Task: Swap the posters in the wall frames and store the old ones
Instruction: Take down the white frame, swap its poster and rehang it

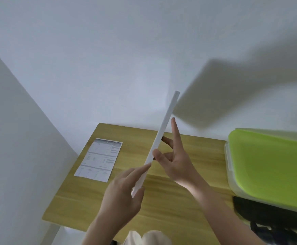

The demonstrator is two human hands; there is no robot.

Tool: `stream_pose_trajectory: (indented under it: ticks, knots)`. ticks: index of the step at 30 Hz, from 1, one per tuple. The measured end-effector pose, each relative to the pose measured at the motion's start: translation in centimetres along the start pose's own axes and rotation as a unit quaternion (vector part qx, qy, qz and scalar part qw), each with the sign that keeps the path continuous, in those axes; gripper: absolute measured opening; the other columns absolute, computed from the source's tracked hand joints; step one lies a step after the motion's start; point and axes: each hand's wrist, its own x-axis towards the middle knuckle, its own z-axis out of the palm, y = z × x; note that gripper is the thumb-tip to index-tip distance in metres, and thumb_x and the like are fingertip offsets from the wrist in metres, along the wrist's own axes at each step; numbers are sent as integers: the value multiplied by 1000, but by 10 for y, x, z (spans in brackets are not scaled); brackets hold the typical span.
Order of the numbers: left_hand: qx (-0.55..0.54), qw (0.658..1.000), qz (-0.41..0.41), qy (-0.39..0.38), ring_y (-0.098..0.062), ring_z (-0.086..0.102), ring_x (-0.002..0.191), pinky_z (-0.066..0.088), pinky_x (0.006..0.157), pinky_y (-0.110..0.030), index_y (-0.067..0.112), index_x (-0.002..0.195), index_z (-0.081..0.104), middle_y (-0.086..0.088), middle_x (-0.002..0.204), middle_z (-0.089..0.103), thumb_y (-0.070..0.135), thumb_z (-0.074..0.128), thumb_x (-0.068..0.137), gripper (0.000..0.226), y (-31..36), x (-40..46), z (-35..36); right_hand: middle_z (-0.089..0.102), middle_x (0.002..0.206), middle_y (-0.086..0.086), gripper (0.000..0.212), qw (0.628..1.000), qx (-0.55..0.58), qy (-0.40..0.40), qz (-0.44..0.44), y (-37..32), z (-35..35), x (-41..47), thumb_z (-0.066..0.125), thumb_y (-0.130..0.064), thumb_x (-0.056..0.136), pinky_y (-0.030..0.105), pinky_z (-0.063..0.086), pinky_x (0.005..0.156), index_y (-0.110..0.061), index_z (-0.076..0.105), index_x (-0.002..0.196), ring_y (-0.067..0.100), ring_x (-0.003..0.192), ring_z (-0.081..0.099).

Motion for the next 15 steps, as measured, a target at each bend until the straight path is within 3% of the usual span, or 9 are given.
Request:
stream_pose_trajectory:
  ticks: [2, 6, 10, 13, 15]
  knots:
    - [-1, 1000, -6, 22, 6, 53, 90, 53, 68, -17, 48, 129, 43, 38, 109, 51, 15, 68, 74, 69, 8, -8, 9, 40, 143, 1, 89, 1000, -7, 12, -10, 0, 0, -3, 65, -41, 81, 45, 59, 69, -65, -2, 135, 21, 64, 70]
    - [-2, 998, -14, 55, 5, 53, 86, 49, 69, -13, 43, 127, 48, 46, 107, 48, 23, 71, 71, 63, 21, -21, 28, 50, 137, 1, 84, 999, 15, 47, 4, 10, -4, -9, 64, -19, 87, 53, 58, 64, -61, 12, 138, 40, 80, 67]
    - [-47, 997, -51, 44, -1, 57, 86, 52, 70, -17, 43, 125, 48, 32, 108, 56, 31, 71, 71, 59, 24, -24, 43, 64, 115, 0, 80, 994, 44, 92, 26, 18, -6, -15, 58, -5, 87, 44, 59, 72, -47, 17, 143, 20, 87, 69]
    - [-124, 989, -74, 21, -4, 61, 88, 55, 72, -24, 38, 117, 60, 23, 121, 58, 39, 72, 70, 48, 21, -20, 47, 64, 113, -2, 73, 987, 63, 143, 44, 26, -6, -19, 53, 0, 87, 39, 59, 76, -36, 24, 143, 12, 98, 66]
    - [-120, 987, -104, 32, 0, 58, 103, 51, 83, -21, 36, 115, 61, 19, 129, 53, 52, 67, 69, 49, 18, -19, 45, 64, 113, 0, 65, 981, 87, 167, 49, 28, -7, -22, 51, 3, 89, 31, 59, 73, -30, 30, 141, 9, 96, 67]
